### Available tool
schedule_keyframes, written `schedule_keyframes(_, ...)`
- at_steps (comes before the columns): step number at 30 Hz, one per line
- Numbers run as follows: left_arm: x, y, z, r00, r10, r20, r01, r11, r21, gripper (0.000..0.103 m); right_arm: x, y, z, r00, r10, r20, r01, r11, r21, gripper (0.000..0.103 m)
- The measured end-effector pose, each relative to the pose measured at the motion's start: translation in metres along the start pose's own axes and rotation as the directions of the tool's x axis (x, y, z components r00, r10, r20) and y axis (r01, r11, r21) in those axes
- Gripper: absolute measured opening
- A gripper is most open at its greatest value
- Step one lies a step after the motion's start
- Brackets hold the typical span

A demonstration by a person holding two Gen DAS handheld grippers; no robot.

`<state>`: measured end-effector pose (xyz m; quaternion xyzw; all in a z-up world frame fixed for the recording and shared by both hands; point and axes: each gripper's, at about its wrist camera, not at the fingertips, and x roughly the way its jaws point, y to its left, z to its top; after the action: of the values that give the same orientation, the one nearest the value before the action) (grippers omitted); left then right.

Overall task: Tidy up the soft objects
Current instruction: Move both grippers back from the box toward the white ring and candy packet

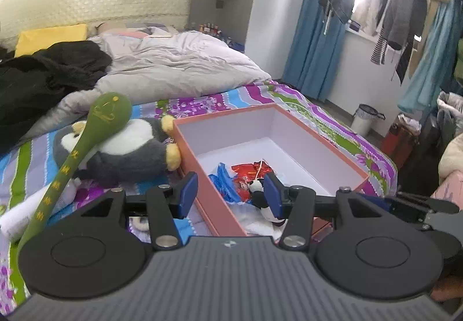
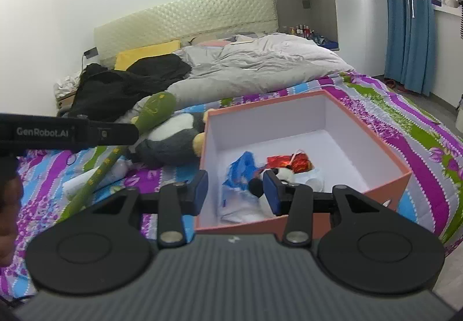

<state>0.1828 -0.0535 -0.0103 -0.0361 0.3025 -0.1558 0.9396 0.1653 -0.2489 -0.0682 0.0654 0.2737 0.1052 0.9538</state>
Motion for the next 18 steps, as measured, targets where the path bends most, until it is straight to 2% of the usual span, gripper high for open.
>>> schedule_keyframes(5,-0.016,0.004,-0.019,1.0,0.023,-0.003,-0.023,1.0,-0.009,0.056,-0.003,0.016,-0.008,1.0,0.025,-0.005,-0.025,1.0,0.008,0.045)
schedule_keyframes(18,-0.037,0.042,-0.067,0.997,0.057,-0.055,-0.063,0.99,-0.128,0.056,-0.009,0.049,-0.031,0.996,0.067,-0.052,-0.068,0.998,-0.019,0.045)
